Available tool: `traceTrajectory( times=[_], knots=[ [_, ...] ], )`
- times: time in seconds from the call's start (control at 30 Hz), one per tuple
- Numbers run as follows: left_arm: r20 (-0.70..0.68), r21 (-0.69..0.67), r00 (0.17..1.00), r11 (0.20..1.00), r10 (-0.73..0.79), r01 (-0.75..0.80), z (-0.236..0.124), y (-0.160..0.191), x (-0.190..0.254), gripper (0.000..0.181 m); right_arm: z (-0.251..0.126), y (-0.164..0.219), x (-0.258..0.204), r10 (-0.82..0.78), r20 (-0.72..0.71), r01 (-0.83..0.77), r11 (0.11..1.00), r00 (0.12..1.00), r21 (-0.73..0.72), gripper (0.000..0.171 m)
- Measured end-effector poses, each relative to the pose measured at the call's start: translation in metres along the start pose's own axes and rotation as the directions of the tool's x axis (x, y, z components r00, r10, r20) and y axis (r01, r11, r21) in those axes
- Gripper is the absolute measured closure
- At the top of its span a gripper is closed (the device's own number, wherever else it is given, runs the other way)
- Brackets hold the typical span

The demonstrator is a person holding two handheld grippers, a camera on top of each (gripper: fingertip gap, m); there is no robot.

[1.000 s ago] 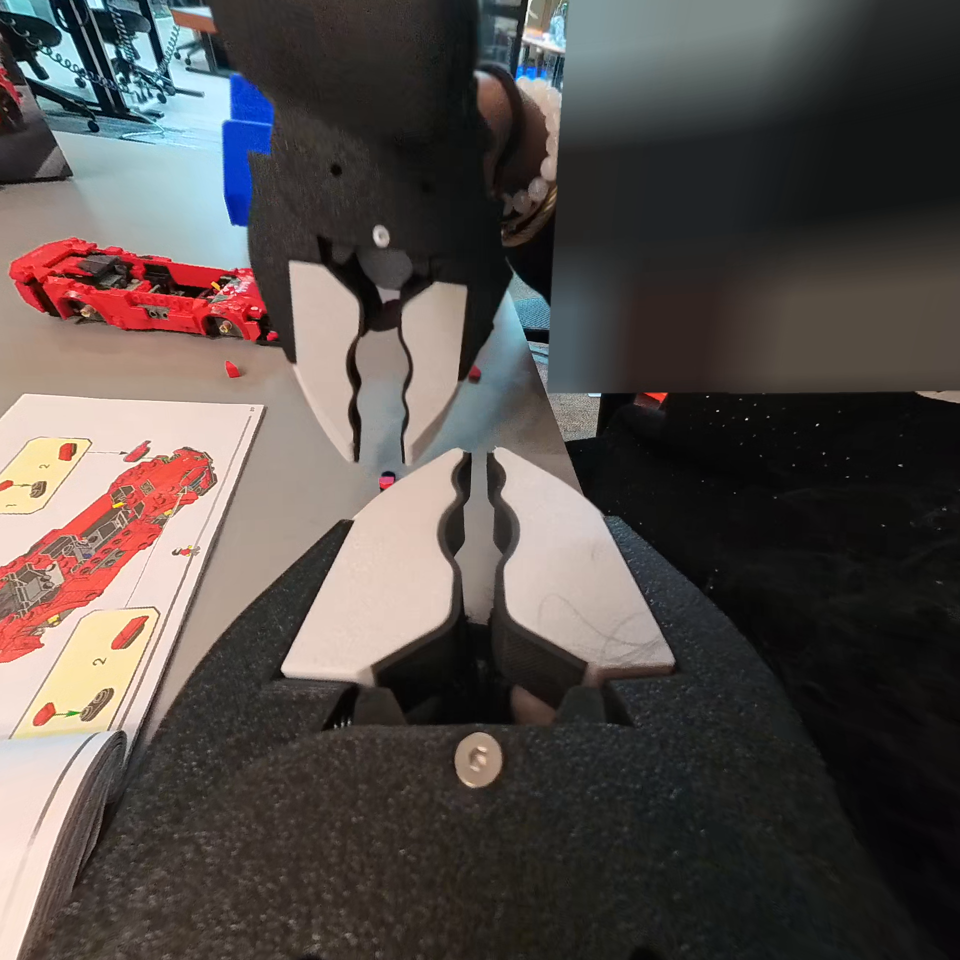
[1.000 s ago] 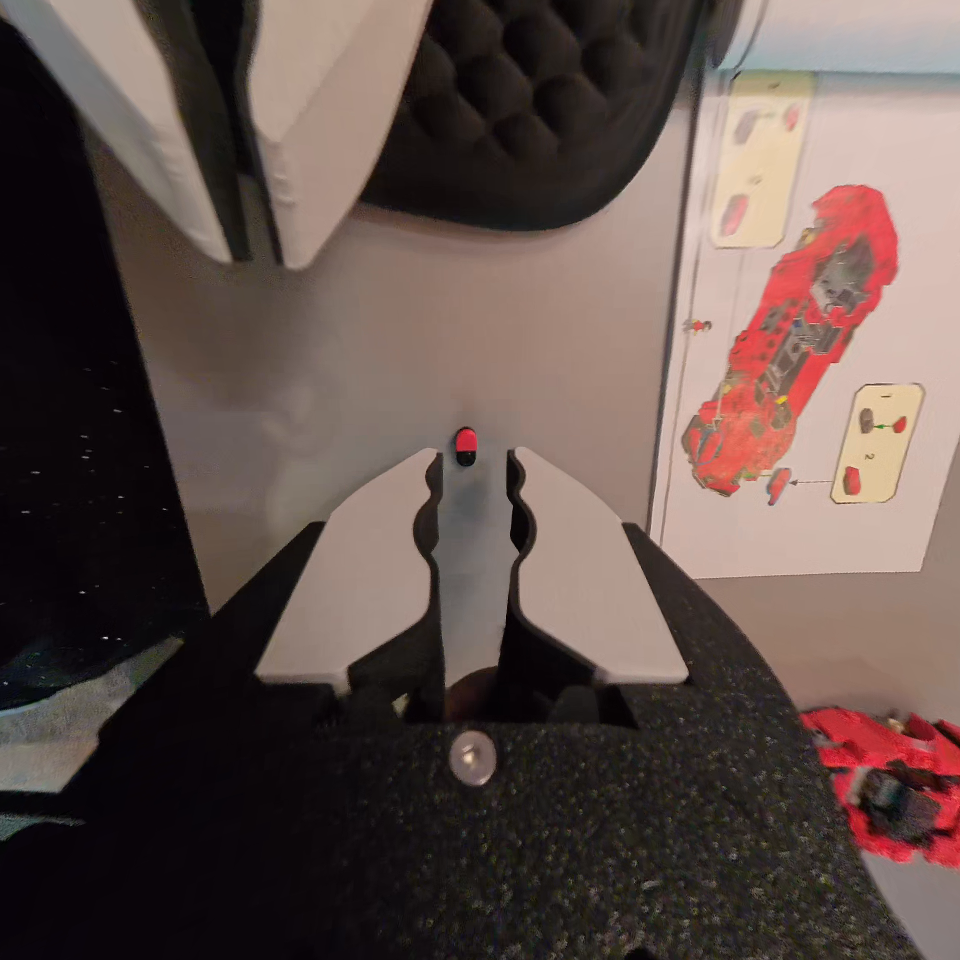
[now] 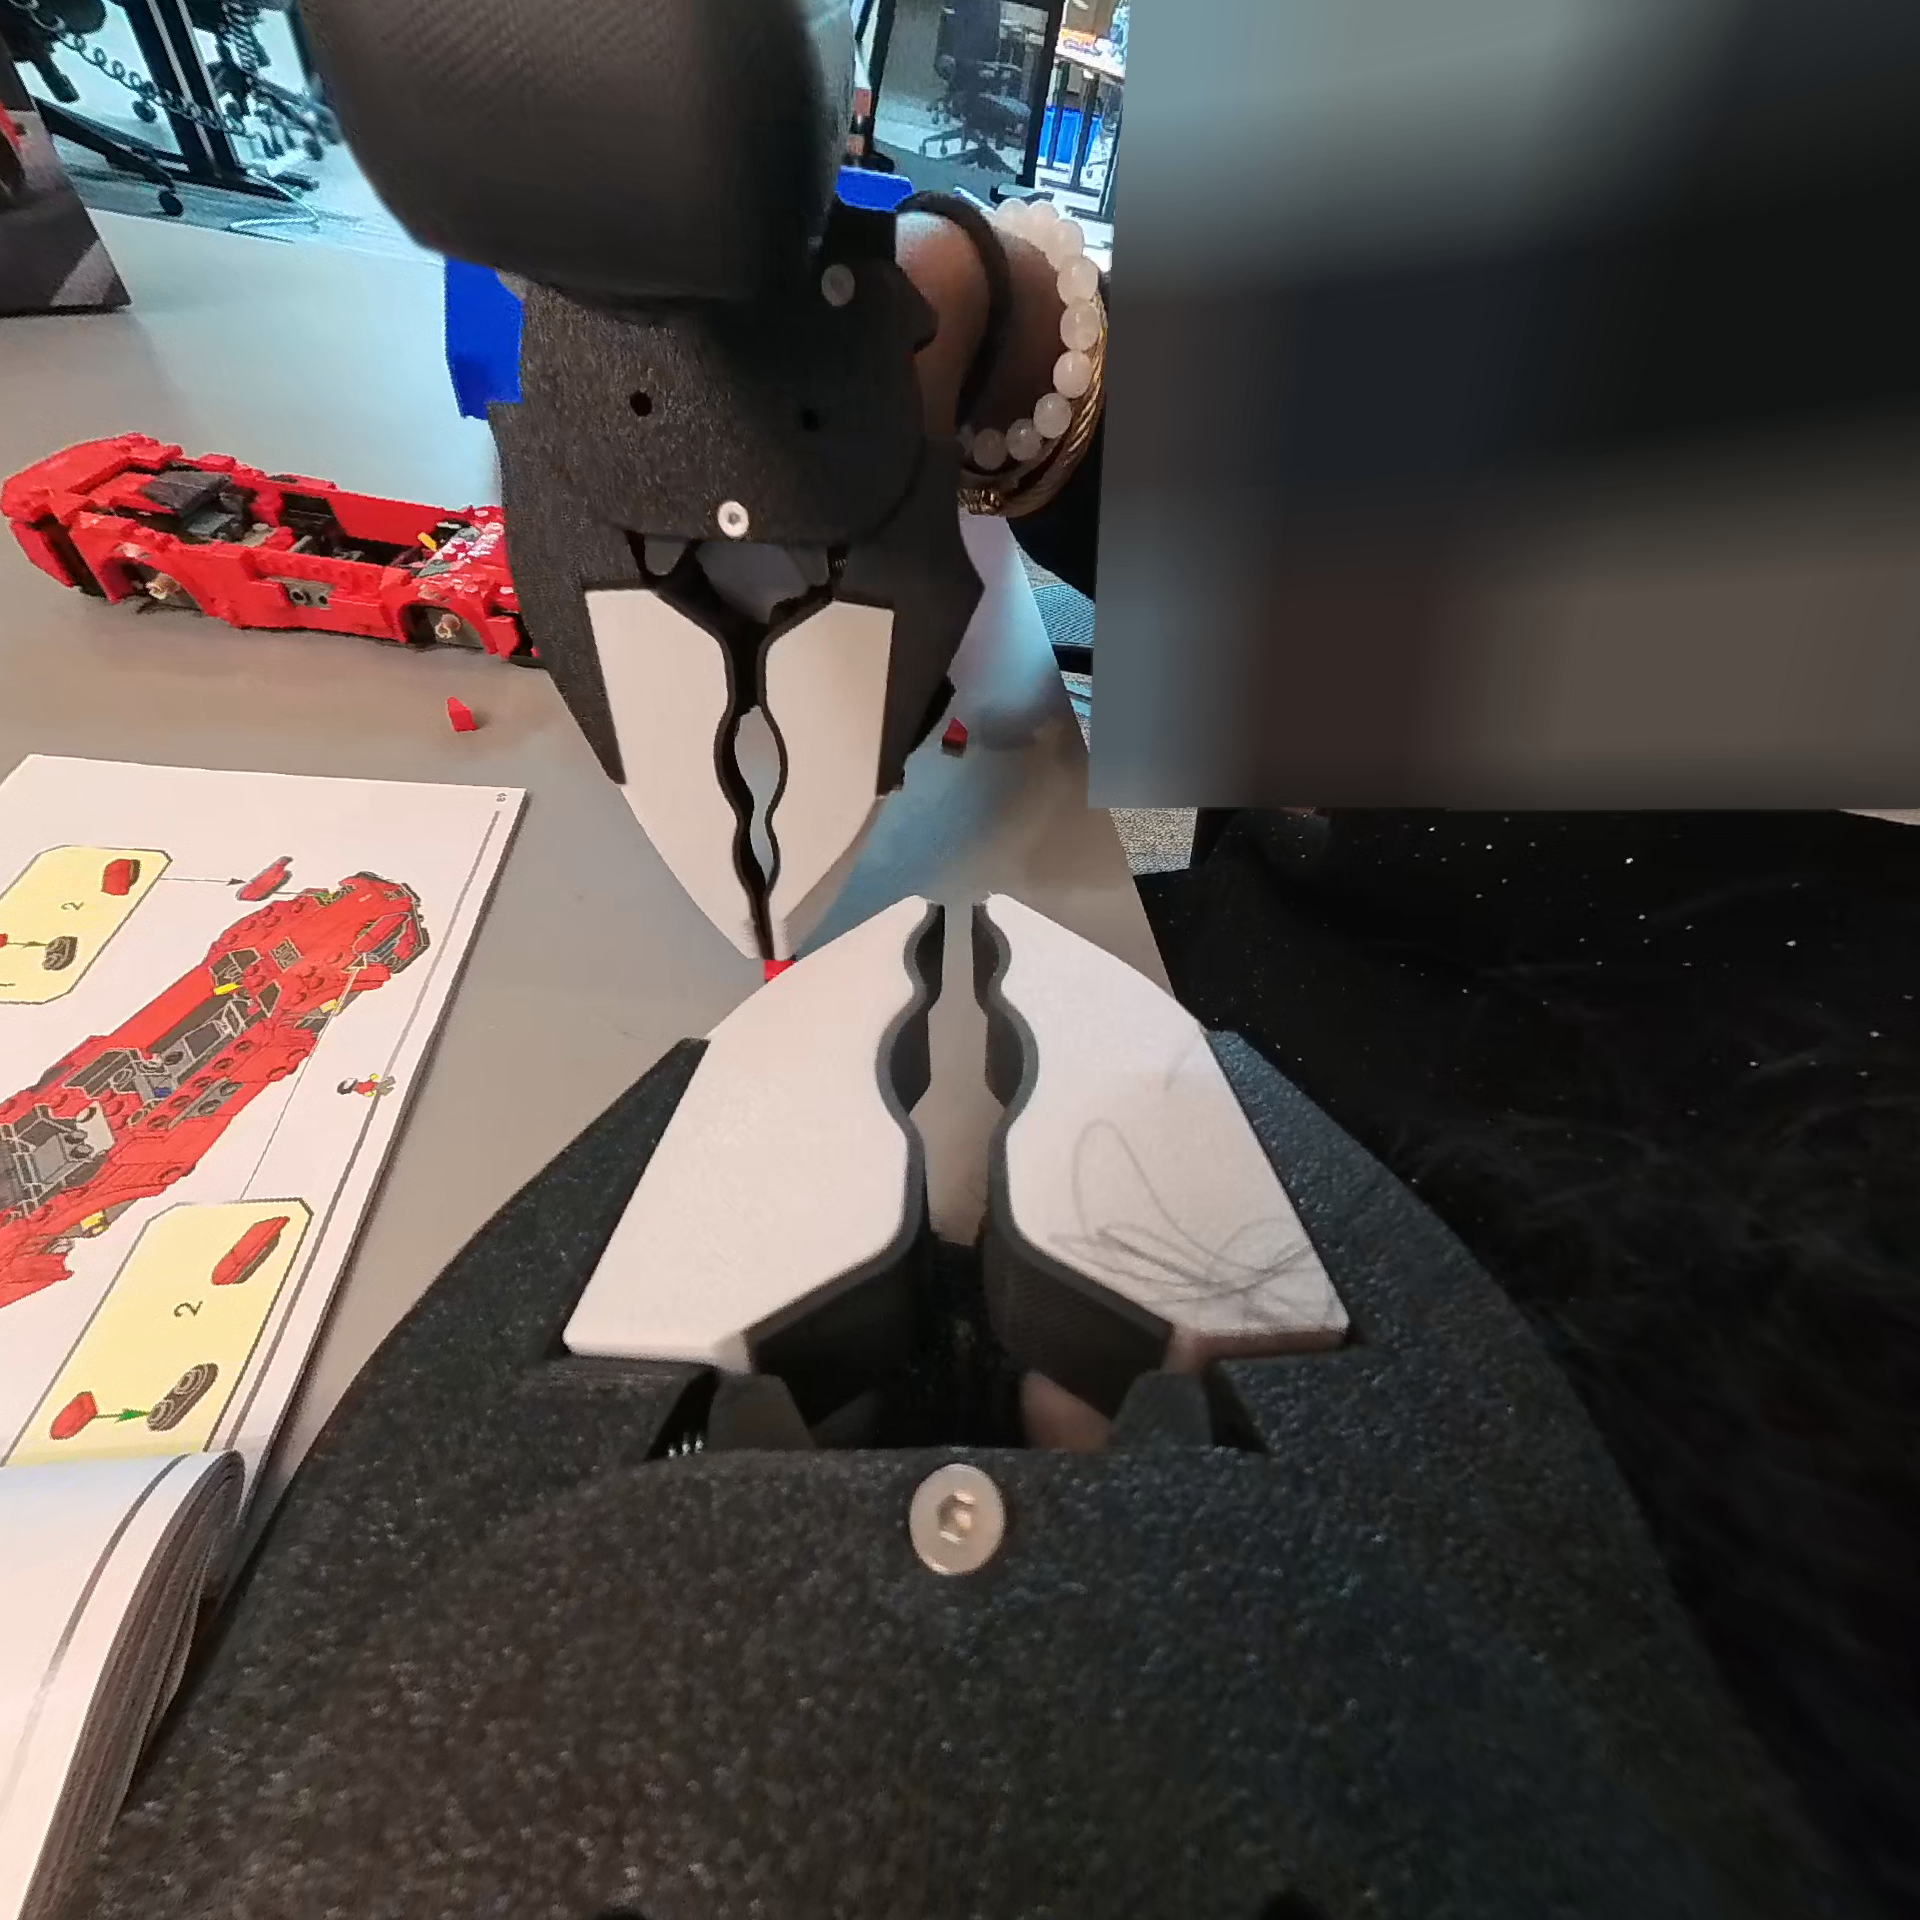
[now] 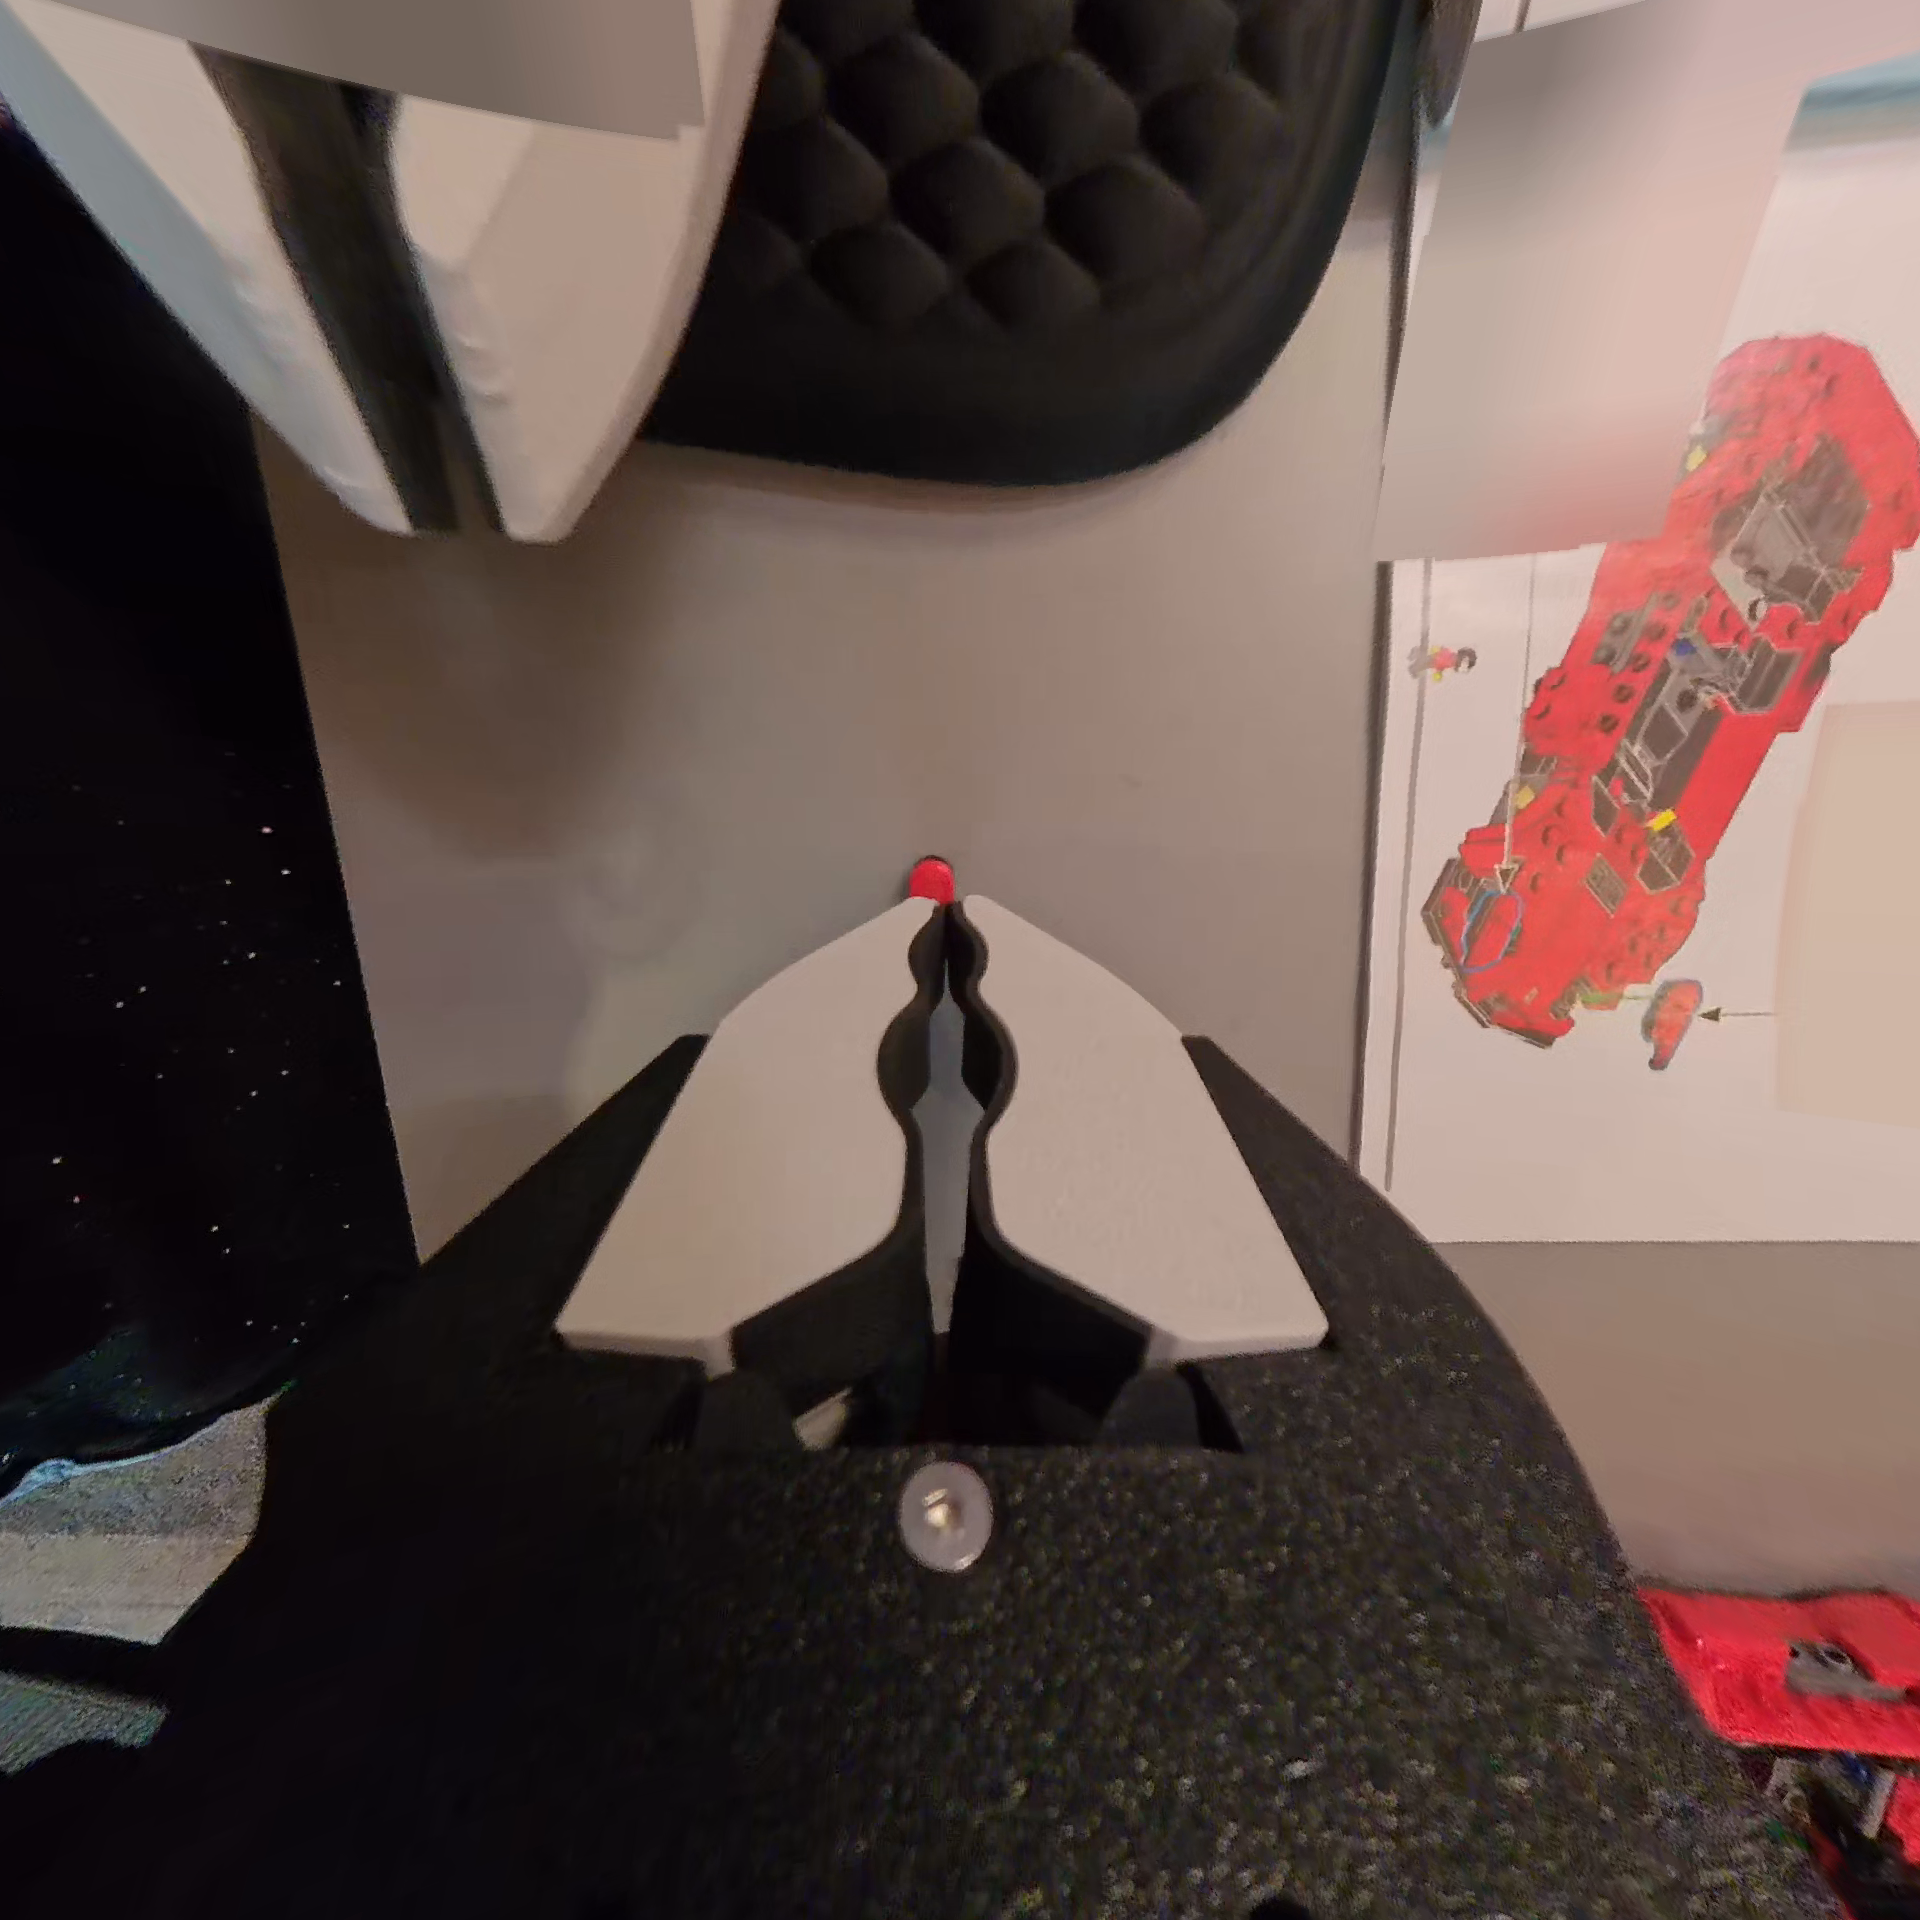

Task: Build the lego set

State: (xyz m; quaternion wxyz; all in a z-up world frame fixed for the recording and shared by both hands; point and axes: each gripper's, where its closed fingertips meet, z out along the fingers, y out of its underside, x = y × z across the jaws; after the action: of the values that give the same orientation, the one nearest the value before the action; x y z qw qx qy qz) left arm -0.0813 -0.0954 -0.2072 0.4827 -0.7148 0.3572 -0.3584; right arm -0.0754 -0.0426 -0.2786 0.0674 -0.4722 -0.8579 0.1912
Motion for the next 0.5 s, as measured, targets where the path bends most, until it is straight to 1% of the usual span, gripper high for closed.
traceTrajectory(
  times=[0.07,0.13,0.2,0.3,0.43,0.5],
  knots=[
    [0.001,0.0,1.0,1.0,-0.002,0.002,0.0,0.0,0.0,0.177,0.0,0.001,0.0,-0.008,-0.004,0.008,1.0,1.0,-0.01,0.171],
    [0.013,-0.004,1.0,1.0,-0.007,0.007,0.0,0.001,-0.002,0.176,-0.003,0.004,0.005,-0.016,-0.038,0.015,1.0,0.999,-0.019,0.171],
    [0.037,-0.032,0.999,0.999,-0.005,0.007,0.003,0.003,-0.005,0.176,-0.008,0.001,0.004,-0.016,-0.032,0.017,1.0,0.999,0.025,0.171],
    [0.078,-0.126,0.997,0.992,0.006,0.004,0.01,0.014,-0.009,0.176,-0.01,0.004,0.0,-0.017,-0.017,0.018,0.998,1.0,0.054,0.171],
    [0.139,-0.242,0.99,0.97,0.016,0.018,0.017,0.027,-0.017,0.175,-0.006,0.003,0.001,-0.084,-0.044,0.088,0.989,0.996,0.116,0.171],
    [0.161,-0.276,0.987,0.961,0.027,0.019,0.019,0.03,-0.019,0.175,-0.006,0.005,-0.001,-0.105,-0.014,0.106,0.986,0.994,0.127,0.149]
  ],
)
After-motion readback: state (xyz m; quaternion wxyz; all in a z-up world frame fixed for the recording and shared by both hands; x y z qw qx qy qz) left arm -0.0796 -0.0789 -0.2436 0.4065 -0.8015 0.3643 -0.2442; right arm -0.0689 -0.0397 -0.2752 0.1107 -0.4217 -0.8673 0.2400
